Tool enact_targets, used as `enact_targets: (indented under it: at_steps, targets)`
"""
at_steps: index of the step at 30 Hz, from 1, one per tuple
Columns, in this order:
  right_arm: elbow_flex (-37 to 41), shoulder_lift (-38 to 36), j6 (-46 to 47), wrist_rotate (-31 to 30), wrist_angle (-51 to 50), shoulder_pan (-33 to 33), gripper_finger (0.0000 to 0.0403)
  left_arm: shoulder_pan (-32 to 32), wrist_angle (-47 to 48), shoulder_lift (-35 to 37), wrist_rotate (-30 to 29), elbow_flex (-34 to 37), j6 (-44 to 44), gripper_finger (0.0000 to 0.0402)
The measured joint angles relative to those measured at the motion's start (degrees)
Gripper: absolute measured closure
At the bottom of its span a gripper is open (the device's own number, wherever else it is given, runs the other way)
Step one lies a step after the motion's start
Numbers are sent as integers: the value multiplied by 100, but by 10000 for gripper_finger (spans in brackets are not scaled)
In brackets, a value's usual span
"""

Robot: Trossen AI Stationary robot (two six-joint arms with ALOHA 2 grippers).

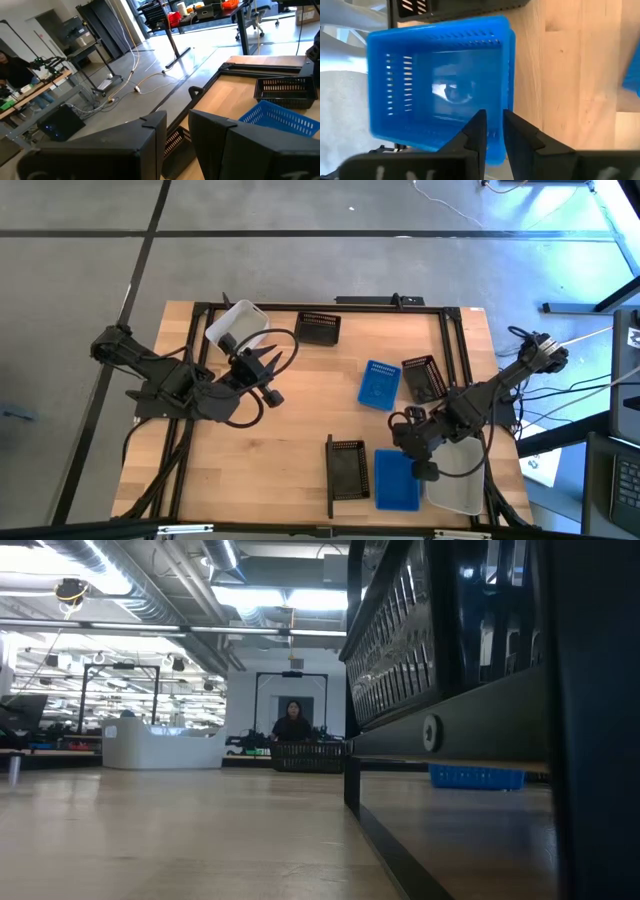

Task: Stack baskets on shelf by color
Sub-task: Stack the bottom blue bin on top of the blue bin on the shelf, then stack the top black bin on top of the black bin on the shelf

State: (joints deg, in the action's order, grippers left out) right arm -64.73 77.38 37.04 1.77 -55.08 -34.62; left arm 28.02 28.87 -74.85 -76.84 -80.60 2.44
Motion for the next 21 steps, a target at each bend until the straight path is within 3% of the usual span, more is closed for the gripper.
enact_targets:
  at_steps: [7, 12, 17, 21]
  targets:
    - [-386, 4, -199, -299, -83, 38, 343, -13, 1, -2, 2, 0, 1, 327]
    - [-1209, -15, -298, -1237, -834, 34, 343, -309, 6, -2, 110, -15, 338, 327]
    - [-1944, -20, -284, -2553, -1802, 22, 343, -1103, 194, -4, 1257, -385, 303, 327]
    - [-2372, -32, -310, -3327, -2593, 20, 343, -2170, 544, -2, 3059, -507, 315, 327]
